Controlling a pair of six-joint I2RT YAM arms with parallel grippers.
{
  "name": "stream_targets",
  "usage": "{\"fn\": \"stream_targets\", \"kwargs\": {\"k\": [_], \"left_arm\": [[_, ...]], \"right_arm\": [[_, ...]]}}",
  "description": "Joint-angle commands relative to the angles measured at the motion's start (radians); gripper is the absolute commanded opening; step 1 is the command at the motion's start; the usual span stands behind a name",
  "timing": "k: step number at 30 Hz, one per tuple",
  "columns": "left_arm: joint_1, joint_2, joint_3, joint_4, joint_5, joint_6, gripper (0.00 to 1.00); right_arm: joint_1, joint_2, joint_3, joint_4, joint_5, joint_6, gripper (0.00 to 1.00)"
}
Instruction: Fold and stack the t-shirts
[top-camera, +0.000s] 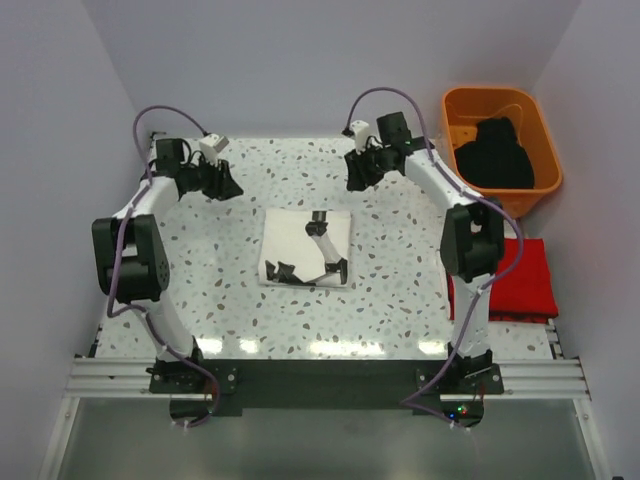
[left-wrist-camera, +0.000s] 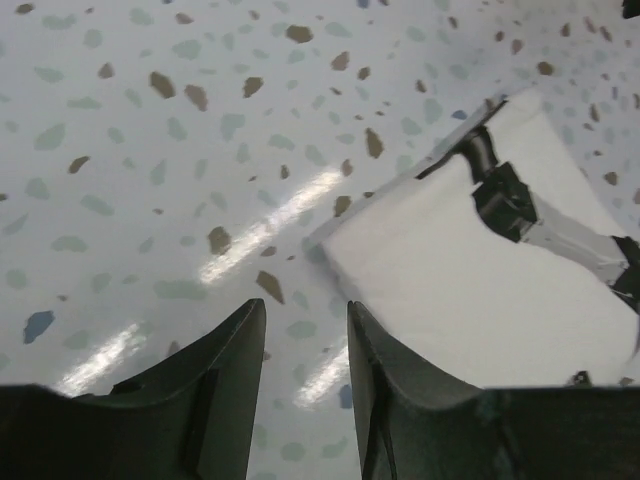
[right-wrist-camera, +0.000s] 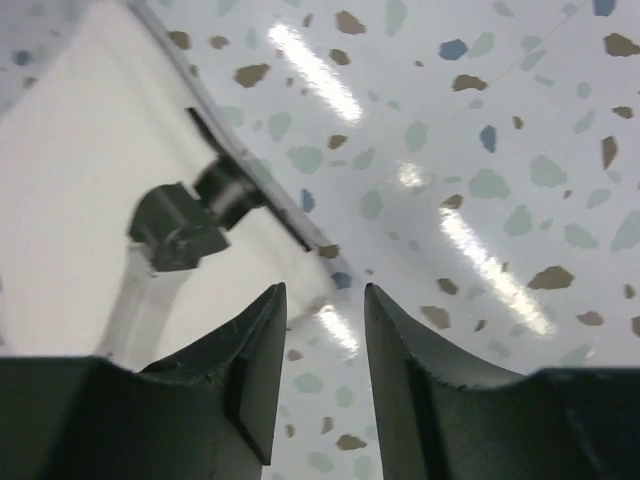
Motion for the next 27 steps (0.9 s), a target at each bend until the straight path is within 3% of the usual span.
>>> {"fn": "stream_targets", "kwargs": {"k": [1,5,11,15,21,27], "left_arm": [[-0.096,-0.096,-0.087,0.099,0.136,-0.164,0.43],[-0.140,-0.141,-0.216,0.077,0.282,-0.250,0.43],[-0.232,-0.207,-0.354,-0.104,0.420,-0.210,0.43],[-0.258,-0.184,-0.436,-0.076,0.463,-0.367,0.44],[-0.242,-0.052,-0.505,-0.142,0.404,-0.293,0.44],[-0.116,0.075,-0.468,-0.125,0.318,-0.281,0.46]], "right_arm": [[0.023,-0.143,-0.118,0.085,-0.191,0.255,0.39],[0.066,-0.171,-0.236,0.052,-0.349,0.353,0.36],[0.181,-0.228,-0.473,0.009,-0.512,0.397,0.35],[0.224,-0.188,-0.572,0.039,-0.573,0.458,0.36],[0.195,-0.040,-0.578,-0.132,-0.509,0.317,0.37],[0.080,0.005,-0.571,-0.160,-0.372,0.256,0.38]]}}
